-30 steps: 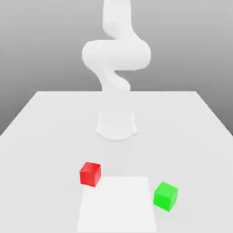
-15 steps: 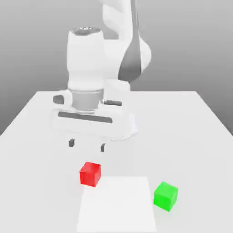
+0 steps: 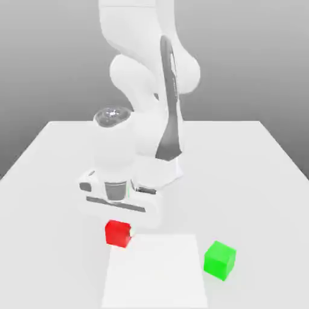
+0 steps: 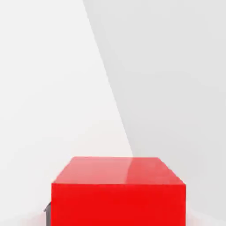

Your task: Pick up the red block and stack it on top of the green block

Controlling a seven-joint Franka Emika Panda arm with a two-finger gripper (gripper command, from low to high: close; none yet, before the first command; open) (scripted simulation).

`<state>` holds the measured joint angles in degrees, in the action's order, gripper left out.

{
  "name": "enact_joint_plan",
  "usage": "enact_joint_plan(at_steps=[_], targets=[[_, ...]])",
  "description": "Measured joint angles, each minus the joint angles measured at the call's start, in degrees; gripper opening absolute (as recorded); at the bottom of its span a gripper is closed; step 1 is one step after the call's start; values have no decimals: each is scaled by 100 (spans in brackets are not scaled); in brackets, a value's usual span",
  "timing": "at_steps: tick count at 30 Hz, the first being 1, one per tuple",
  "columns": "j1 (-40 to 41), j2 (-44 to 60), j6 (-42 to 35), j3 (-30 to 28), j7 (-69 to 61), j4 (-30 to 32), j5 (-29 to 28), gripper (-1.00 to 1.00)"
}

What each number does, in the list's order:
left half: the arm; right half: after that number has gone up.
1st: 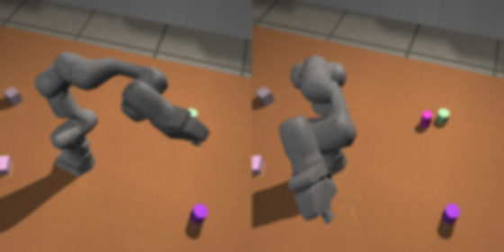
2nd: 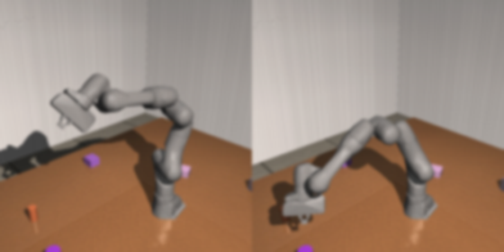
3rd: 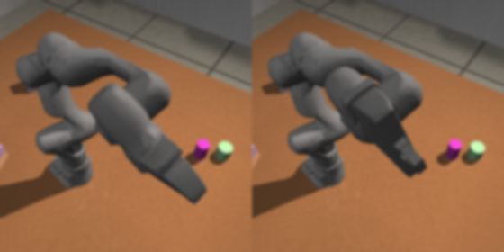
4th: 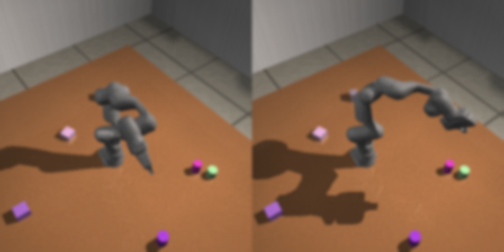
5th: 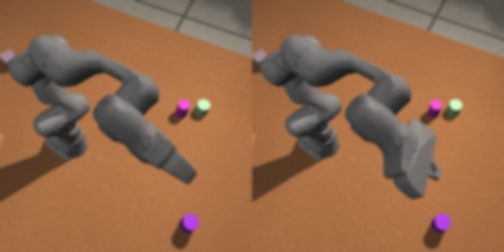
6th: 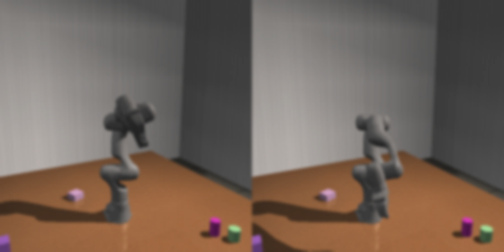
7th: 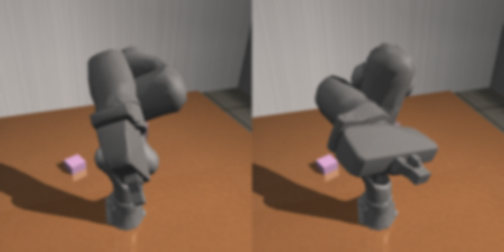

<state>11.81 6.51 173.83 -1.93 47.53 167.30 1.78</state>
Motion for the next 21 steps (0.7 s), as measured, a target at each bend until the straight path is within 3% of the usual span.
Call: enact_joint_plan(at_steps=[7, 16, 21], targets=[[-15, -1250, -1151, 84, 309, 100, -233, -100], [-1295, -973, -1948, 1294, 2251, -977, -85, -100], [-2058, -506, -1922, 1451, 3184, -1422, -272, -100]])
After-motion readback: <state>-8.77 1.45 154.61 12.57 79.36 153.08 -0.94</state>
